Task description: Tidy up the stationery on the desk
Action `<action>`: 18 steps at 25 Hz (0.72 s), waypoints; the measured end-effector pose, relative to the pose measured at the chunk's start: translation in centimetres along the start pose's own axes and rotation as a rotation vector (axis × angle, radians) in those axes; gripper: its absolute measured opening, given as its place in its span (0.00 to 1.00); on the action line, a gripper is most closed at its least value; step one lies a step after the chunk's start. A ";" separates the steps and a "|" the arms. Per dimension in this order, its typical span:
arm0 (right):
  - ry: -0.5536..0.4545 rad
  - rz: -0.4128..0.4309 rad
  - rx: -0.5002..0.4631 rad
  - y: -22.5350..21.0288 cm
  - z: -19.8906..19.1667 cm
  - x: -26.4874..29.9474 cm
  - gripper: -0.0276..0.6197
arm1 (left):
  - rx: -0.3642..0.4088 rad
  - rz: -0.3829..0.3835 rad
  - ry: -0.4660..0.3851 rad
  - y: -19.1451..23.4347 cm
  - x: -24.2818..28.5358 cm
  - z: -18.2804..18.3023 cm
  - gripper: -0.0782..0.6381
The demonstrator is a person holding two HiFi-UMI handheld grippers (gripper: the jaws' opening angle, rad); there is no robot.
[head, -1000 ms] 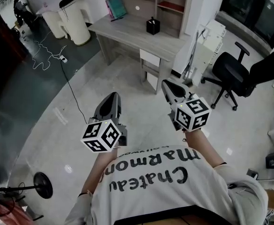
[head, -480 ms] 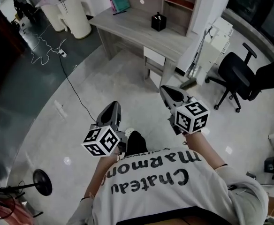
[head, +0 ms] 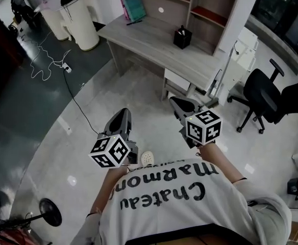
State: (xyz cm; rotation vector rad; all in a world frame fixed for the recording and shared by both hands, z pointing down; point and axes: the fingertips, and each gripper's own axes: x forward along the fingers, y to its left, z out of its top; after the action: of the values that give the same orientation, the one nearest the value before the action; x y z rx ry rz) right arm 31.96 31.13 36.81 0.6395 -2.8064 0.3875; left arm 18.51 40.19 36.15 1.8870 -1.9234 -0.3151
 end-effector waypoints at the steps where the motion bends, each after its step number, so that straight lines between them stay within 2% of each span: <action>1: -0.009 0.007 -0.007 0.0 1.1 1.5 0.07 | 0.008 -0.002 -0.010 0.9 0.9 1.4 0.13; 6: -0.066 0.010 -0.040 -0.6 6.4 8.2 0.07 | 0.066 -0.023 -0.066 5.1 4.9 8.2 0.13; 9: -0.087 0.013 -0.046 -0.9 8.6 11.6 0.07 | 0.083 -0.029 -0.086 7.3 6.8 11.0 0.13; 14: -0.071 0.014 -0.038 -1.4 9.2 15.4 0.07 | 0.068 -0.031 -0.104 10.0 8.8 12.7 0.13; 18: -0.022 0.013 -0.030 -1.6 7.4 17.2 0.07 | 0.035 -0.019 -0.076 12.1 9.5 11.5 0.13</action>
State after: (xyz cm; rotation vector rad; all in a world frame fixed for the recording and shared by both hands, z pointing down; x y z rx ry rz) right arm 16.41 20.81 35.13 0.6233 -2.8323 0.3422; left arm 2.70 29.93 32.69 1.9423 -1.9733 -0.3660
